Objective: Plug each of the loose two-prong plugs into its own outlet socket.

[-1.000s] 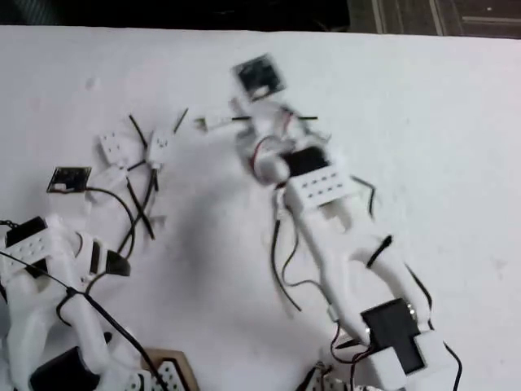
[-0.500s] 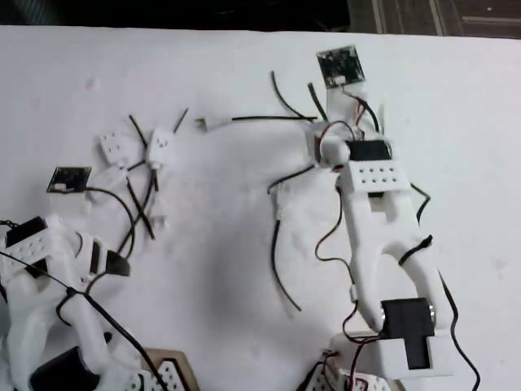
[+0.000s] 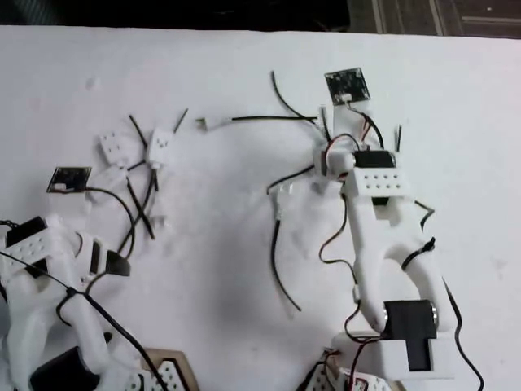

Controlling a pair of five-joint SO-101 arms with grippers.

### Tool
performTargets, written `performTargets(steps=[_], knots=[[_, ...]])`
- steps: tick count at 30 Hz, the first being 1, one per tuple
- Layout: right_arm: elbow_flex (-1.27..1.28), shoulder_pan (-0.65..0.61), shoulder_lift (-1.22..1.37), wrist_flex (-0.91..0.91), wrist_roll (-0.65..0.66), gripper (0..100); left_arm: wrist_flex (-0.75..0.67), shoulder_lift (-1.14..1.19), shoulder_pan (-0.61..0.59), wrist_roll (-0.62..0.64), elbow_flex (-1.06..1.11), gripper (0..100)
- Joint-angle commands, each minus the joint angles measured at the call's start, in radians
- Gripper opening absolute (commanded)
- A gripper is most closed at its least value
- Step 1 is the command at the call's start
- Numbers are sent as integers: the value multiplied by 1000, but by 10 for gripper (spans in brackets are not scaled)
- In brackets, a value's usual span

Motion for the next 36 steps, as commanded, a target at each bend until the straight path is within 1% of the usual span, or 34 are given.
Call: performTargets(steps=[1, 4, 9, 13, 16, 20, 23, 26, 30, 33, 36], knots=[[-8, -36, -110, 50, -2, 187, -11, -22, -8, 6, -2, 306], [-3, -79, -182, 84, -14, 187, -11, -22, -8, 6, -2, 306], [-3, -166, -237, 193, -97, 172, -11, -22, -8, 6, -2, 306], [-3, -246, -242, 303, -221, 158, -11, -22, -8, 6, -2, 306], [-3, -274, -242, 374, -290, 158, -11, -30, -2, 6, -14, 306], [-2, -286, -236, 424, -336, 150, 17, -28, -7, 6, -180, 308], [25, -283, -236, 417, -336, 132, 68, -19, 4, 9, -333, 308], [95, -286, -242, 354, -336, 123, 146, -19, 58, 8, -451, 309], [201, -285, -242, 231, -336, 125, 221, 16, 157, 6, -566, 309], [261, -302, -242, 157, -328, 125, 264, 128, 209, 6, -678, 309], [278, -308, -242, 134, -327, 124, 310, 291, 251, 6, -821, 308]])
